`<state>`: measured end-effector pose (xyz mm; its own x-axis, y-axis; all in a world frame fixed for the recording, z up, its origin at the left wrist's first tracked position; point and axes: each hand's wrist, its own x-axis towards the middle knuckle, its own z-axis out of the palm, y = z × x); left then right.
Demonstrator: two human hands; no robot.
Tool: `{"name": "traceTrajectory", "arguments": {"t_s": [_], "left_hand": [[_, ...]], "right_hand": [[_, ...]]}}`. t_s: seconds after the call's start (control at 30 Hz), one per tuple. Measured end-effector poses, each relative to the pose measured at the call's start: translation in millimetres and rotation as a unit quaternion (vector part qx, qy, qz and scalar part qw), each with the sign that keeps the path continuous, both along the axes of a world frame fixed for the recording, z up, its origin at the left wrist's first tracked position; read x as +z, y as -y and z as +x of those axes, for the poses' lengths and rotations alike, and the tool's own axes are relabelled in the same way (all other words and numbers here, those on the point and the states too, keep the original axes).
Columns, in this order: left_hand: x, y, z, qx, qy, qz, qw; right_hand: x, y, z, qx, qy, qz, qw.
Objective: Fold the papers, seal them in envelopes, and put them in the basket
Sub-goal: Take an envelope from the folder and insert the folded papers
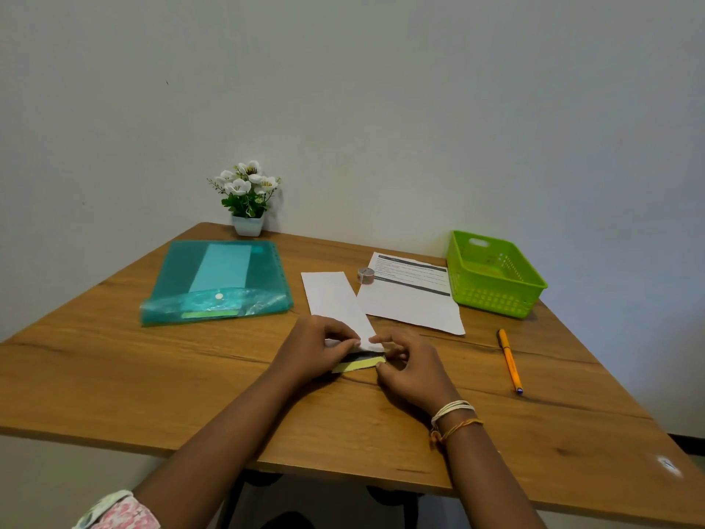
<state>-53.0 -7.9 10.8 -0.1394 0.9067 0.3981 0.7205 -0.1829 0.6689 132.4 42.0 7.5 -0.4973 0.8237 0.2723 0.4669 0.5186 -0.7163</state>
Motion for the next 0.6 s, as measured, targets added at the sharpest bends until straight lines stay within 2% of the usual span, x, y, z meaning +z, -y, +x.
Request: {"name": "traceTrajectory", "arguments": {"t_s": [0.13, 0.27, 0.6], "left_hand": [[0.1, 0.0, 0.7, -0.014, 0.057, -0.022, 0.998], [-0.4, 3.0, -1.3, -0.03, 0.112, -0.037, 0.993], [-0.1, 7.4, -1.1, -0.042, 0.02, -0.082, 0.996]], "right_hand": [[-0.1, 0.3, 3.1, 0.025, 0.011, -0.002, 1.0], [-1.5, -2.9, 2.5, -0.008, -0.006, 0.005, 1.0], [-5.9, -6.6, -4.6, -0.056, 0.009, 0.048, 0.997]]}}
